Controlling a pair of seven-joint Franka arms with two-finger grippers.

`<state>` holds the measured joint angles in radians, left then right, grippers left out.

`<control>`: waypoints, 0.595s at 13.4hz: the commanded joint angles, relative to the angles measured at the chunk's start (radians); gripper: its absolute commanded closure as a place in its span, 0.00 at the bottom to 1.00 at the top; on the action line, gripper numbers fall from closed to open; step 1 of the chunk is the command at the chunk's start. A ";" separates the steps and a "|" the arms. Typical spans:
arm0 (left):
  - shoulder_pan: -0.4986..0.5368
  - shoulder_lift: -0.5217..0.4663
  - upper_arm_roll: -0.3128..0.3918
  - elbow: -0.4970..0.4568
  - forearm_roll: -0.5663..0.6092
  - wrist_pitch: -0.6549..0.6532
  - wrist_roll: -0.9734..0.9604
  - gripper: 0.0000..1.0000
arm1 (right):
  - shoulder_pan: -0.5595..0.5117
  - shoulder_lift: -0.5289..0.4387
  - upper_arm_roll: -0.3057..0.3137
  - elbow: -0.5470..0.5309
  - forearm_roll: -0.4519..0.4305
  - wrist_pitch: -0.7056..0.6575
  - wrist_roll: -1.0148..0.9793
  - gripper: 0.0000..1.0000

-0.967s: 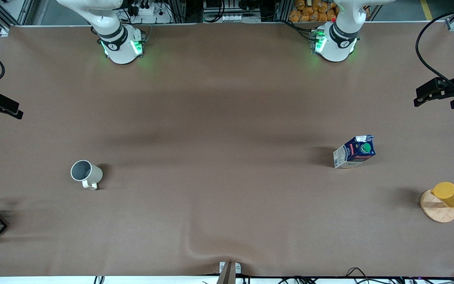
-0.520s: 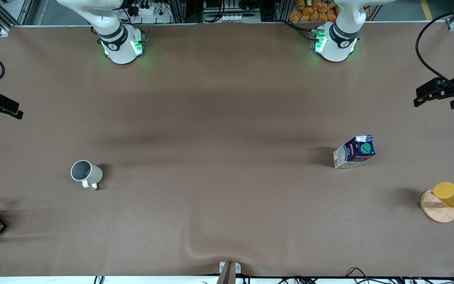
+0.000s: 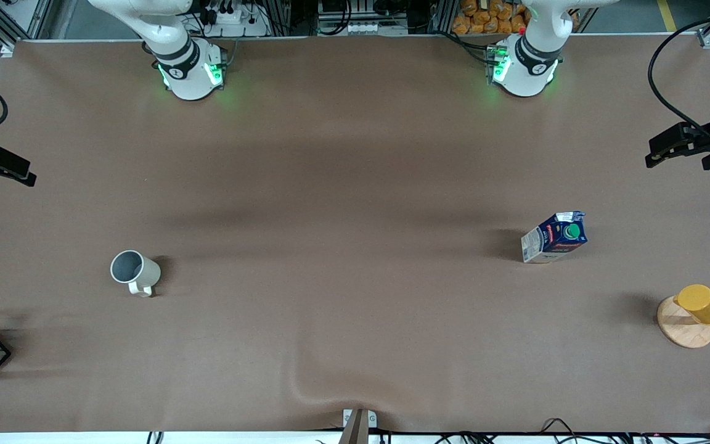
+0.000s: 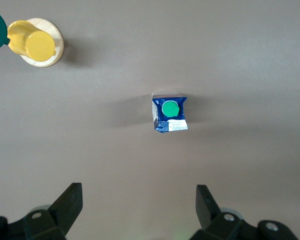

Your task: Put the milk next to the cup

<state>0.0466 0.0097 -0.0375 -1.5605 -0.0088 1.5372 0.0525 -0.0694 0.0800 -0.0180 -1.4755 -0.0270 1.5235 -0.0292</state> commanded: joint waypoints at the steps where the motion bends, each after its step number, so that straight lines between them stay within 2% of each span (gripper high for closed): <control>1: -0.002 -0.004 0.004 -0.003 -0.028 0.004 -0.003 0.00 | 0.008 0.009 0.000 0.021 -0.008 -0.006 0.015 0.00; 8: -0.002 0.013 0.004 -0.001 -0.030 0.006 -0.013 0.00 | 0.008 0.009 0.000 0.024 -0.007 -0.006 0.017 0.00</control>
<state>0.0462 0.0108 -0.0374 -1.5609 -0.0123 1.5372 0.0521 -0.0694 0.0800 -0.0179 -1.4751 -0.0270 1.5235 -0.0292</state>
